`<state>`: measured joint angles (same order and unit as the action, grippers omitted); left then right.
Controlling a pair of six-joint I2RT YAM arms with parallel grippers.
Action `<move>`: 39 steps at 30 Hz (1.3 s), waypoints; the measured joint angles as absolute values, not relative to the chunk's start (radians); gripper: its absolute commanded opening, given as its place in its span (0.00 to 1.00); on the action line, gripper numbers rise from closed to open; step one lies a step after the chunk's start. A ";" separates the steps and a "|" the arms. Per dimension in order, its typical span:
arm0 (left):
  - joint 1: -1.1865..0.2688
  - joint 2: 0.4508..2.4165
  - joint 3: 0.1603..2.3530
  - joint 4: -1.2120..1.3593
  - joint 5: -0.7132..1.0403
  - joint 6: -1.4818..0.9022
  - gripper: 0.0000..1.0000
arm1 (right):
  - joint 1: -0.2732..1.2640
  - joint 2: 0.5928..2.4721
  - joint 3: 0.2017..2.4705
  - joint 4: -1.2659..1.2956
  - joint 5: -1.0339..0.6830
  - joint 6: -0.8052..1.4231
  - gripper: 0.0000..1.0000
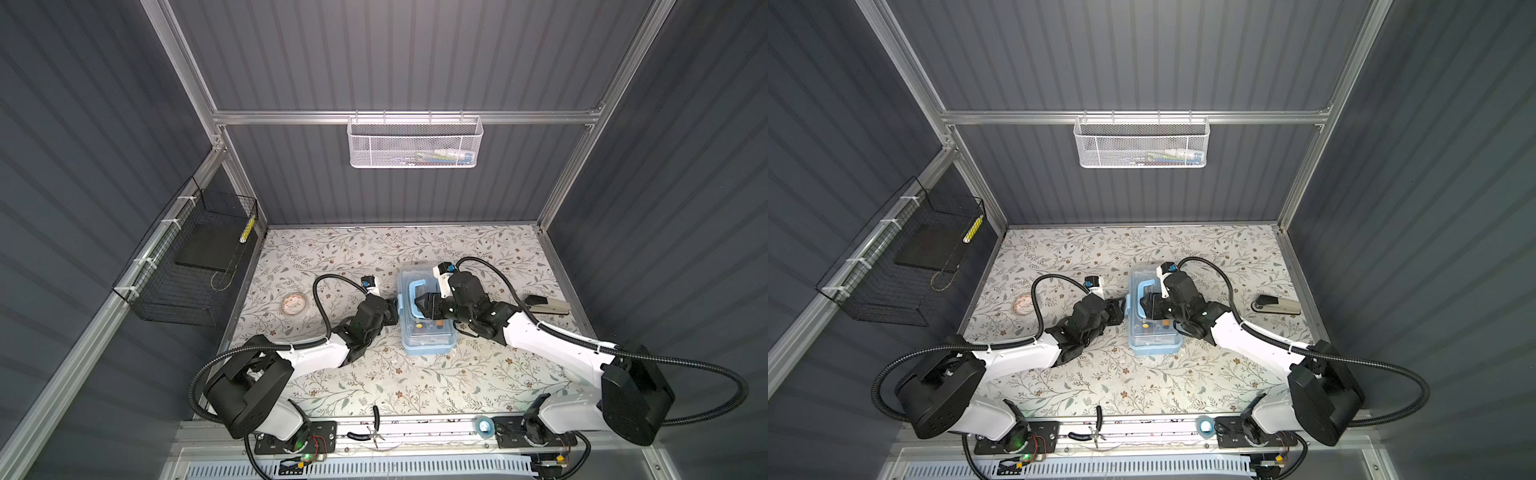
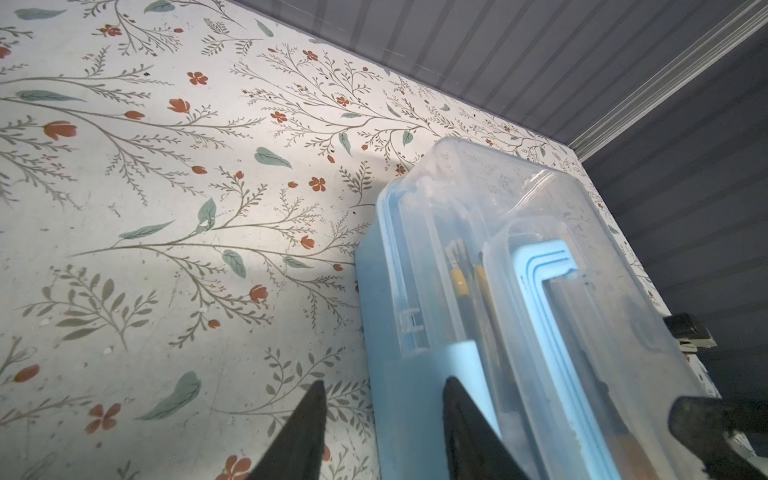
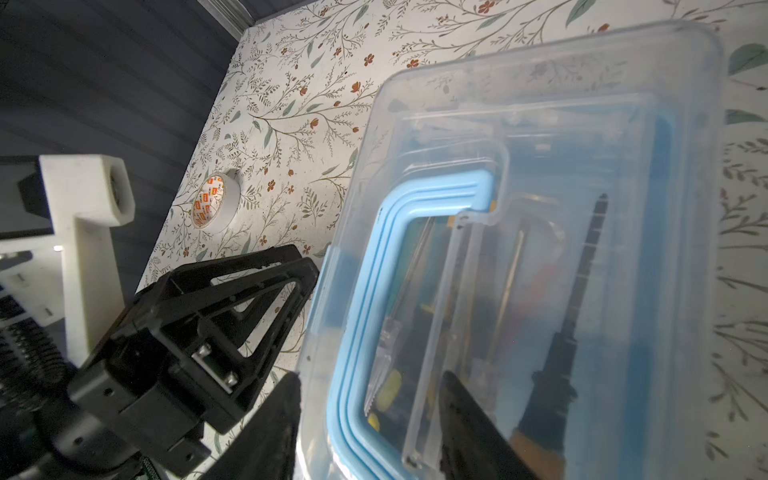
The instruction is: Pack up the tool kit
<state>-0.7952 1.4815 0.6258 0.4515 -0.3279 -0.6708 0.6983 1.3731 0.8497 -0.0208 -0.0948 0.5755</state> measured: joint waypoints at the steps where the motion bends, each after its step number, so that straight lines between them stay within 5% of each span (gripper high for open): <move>1: -0.795 1.481 0.626 0.452 -0.326 -0.674 0.46 | 0.699 1.374 0.850 -0.020 -0.095 0.575 0.55; 32: -0.799 1.482 0.625 0.487 -0.258 -0.741 0.43 | 0.712 1.399 0.857 0.015 -0.102 0.575 0.55; 39: -0.799 1.495 0.609 0.519 -0.214 -0.777 0.27 | 0.725 1.409 0.858 0.018 -0.114 0.576 0.55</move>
